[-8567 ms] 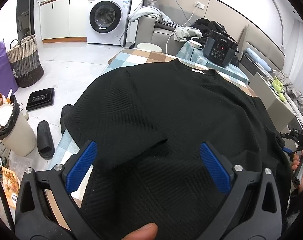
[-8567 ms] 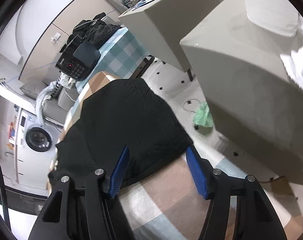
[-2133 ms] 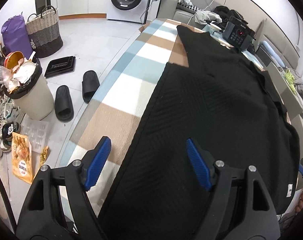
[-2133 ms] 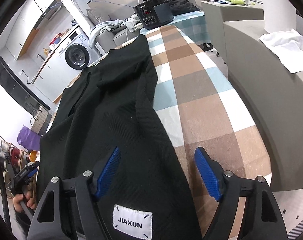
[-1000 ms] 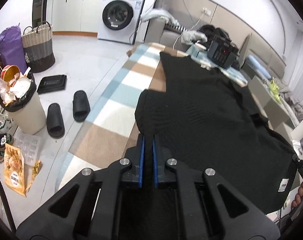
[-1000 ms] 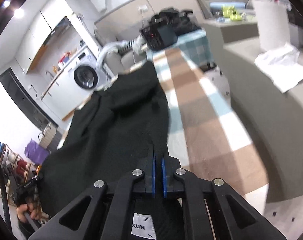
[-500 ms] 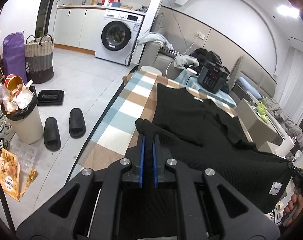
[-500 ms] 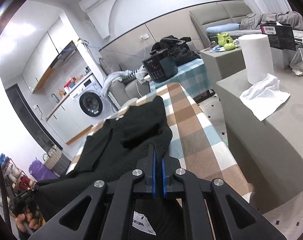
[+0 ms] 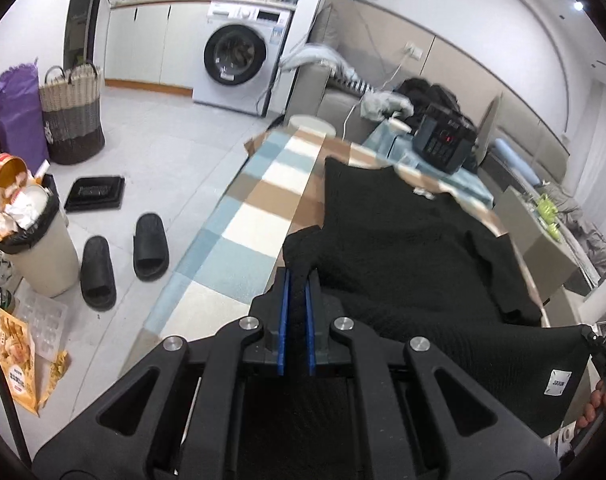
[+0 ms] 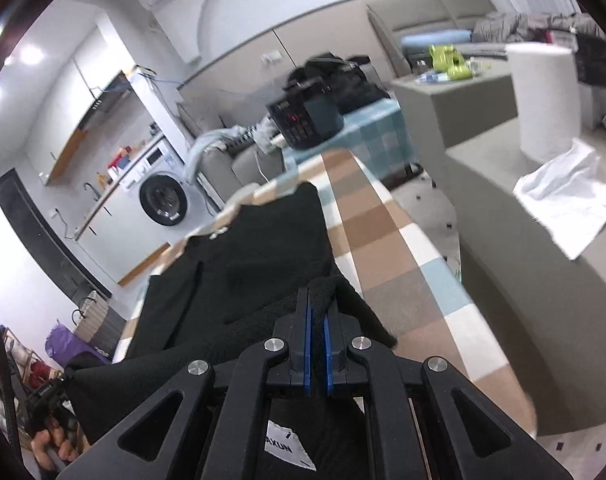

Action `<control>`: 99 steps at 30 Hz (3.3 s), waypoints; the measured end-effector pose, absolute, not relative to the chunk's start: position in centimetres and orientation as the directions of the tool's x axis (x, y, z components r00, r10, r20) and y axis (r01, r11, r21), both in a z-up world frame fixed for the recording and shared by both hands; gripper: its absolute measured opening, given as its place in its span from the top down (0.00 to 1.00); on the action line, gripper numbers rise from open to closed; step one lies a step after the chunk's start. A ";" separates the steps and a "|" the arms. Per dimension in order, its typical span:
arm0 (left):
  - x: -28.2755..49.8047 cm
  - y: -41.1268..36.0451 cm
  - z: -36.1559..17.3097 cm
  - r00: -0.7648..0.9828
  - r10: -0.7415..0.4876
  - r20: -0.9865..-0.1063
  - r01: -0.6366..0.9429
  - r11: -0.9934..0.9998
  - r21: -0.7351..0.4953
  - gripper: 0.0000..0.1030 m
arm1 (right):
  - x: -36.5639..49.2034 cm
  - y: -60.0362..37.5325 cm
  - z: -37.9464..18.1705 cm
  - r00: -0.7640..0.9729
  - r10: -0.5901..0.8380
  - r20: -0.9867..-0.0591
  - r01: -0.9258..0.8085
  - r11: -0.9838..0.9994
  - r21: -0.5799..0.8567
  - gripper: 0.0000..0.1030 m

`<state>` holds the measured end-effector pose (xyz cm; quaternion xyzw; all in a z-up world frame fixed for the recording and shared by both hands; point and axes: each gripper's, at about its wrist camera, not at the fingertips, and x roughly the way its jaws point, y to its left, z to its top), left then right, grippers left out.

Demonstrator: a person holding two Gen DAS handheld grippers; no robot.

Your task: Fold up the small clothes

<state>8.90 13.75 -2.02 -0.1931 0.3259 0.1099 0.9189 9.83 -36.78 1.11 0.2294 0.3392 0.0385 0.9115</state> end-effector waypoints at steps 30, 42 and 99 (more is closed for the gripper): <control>19.1 14.1 -11.8 0.671 -0.056 -0.740 -0.297 0.894 -0.337 0.62 | 14.8 -36.2 -5.7 0.588 0.260 -0.766 0.083 0.923 0.376 0.58; 16.9 13.4 -11.4 0.666 -0.059 -0.744 -0.267 0.912 -0.311 0.89 | 14.6 -34.3 -6.0 0.571 0.261 -0.779 0.003 0.947 0.320 0.83; 6.8 14.0 -8.8 0.651 -0.024 -0.759 -0.332 0.890 -0.313 0.57 | 11.3 -33.4 -4.8 0.565 0.238 -0.790 -0.048 0.965 0.257 0.58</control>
